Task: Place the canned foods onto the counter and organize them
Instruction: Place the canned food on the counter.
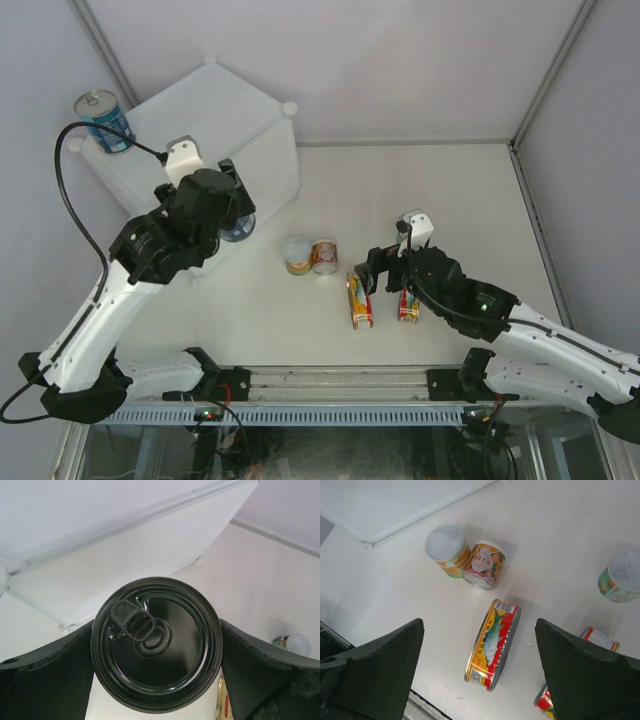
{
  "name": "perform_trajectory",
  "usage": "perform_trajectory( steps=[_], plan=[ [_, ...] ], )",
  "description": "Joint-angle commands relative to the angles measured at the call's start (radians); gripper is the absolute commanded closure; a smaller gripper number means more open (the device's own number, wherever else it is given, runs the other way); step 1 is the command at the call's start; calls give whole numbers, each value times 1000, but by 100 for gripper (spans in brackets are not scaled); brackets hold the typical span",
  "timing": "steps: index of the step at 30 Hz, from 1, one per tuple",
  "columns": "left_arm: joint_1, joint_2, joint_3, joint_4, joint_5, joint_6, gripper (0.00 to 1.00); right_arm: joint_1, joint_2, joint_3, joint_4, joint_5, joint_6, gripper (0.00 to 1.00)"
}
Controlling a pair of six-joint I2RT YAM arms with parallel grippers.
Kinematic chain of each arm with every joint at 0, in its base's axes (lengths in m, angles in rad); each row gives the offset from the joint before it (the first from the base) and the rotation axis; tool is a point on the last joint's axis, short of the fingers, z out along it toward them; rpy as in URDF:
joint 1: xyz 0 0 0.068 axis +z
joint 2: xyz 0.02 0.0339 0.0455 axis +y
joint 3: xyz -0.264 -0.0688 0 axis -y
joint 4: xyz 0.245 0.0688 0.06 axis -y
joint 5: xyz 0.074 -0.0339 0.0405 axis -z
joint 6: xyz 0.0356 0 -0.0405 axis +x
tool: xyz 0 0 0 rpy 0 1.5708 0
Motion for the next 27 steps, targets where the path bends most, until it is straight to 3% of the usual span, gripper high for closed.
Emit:
perform_trajectory(
  steps=[1, 15, 27],
  plan=[
    [21, -15, 135, 138, -121, 60, 100, -14, 2, 56, 8, -8, -29, 9],
    [135, 0, 263, 237, -214, 208, 100, -22, 44, 70, 38, -31, -38, 9],
    [295, 155, 530, 182, -190, 253, 100, -25, 48, 65, 56, -43, -27, 9]
  ],
)
